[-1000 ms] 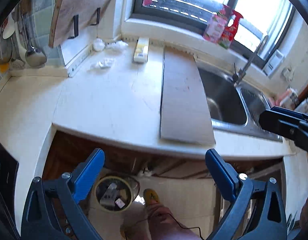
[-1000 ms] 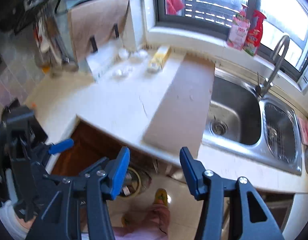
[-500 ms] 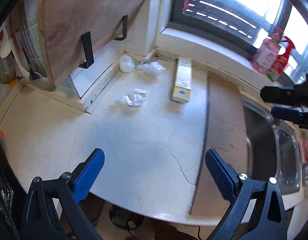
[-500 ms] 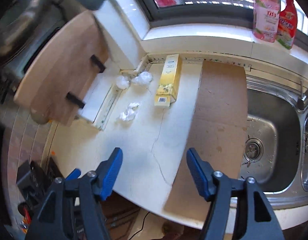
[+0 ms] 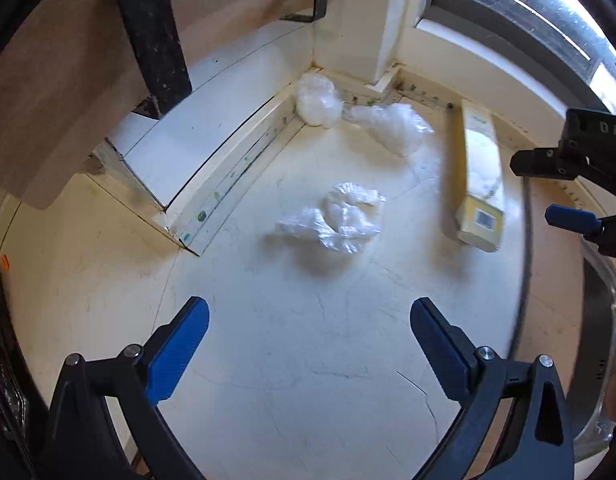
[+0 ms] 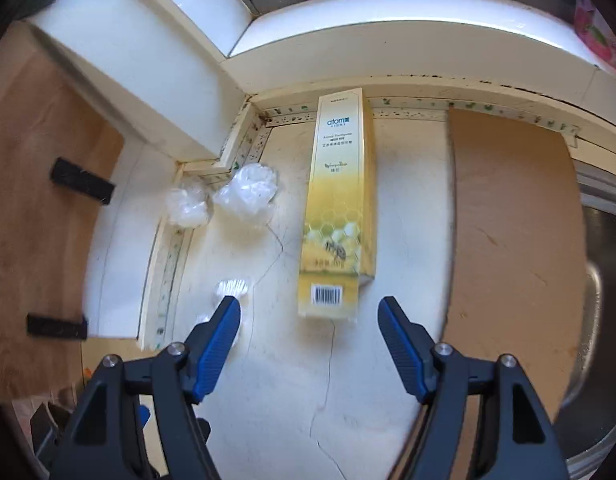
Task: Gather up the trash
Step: 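Grasp the crumpled plastic bag with the left tool while the right grasps the yellow toothpaste box, then carry the plastic bag and yellow box down over the trash bin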
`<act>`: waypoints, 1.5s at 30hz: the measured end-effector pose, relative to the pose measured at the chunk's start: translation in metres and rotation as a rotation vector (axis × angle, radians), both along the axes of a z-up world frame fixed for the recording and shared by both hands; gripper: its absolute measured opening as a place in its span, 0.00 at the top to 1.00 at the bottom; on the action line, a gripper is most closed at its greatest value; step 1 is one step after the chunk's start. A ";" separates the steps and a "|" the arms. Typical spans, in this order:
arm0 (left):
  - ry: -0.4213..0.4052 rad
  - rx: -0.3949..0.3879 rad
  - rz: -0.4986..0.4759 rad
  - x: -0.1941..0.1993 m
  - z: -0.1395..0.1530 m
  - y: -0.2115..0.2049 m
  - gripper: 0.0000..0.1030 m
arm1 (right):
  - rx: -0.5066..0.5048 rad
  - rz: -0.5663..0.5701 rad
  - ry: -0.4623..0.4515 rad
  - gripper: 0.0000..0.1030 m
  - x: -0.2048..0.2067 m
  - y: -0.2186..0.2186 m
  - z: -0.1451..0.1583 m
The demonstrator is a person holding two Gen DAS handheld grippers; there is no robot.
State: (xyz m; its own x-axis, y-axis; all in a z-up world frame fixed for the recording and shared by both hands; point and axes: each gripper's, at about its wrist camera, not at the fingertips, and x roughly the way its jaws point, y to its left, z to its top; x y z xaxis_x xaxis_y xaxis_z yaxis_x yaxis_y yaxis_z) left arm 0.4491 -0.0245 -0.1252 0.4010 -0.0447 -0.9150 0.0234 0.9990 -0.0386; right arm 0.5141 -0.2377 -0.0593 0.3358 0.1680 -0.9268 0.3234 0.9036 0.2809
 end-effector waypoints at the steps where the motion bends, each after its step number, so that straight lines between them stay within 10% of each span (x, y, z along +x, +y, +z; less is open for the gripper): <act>1: 0.003 0.009 0.002 0.005 -0.006 0.000 0.03 | -0.009 0.004 0.008 0.31 0.008 0.002 -0.007; 16: 0.031 0.025 -0.025 0.057 -0.038 -0.022 0.03 | -0.197 0.042 0.131 0.31 0.057 0.016 -0.077; 21: 0.030 0.046 -0.007 0.073 -0.050 -0.028 0.04 | -0.186 0.034 0.114 0.45 0.047 0.010 -0.080; 31: 0.071 -0.025 -0.009 0.087 -0.068 -0.031 0.94 | -0.041 0.046 0.063 0.50 0.018 0.000 -0.067; 45: 0.017 -0.093 -0.059 0.031 -0.034 -0.032 0.97 | 0.104 0.077 0.002 0.51 -0.031 0.006 -0.033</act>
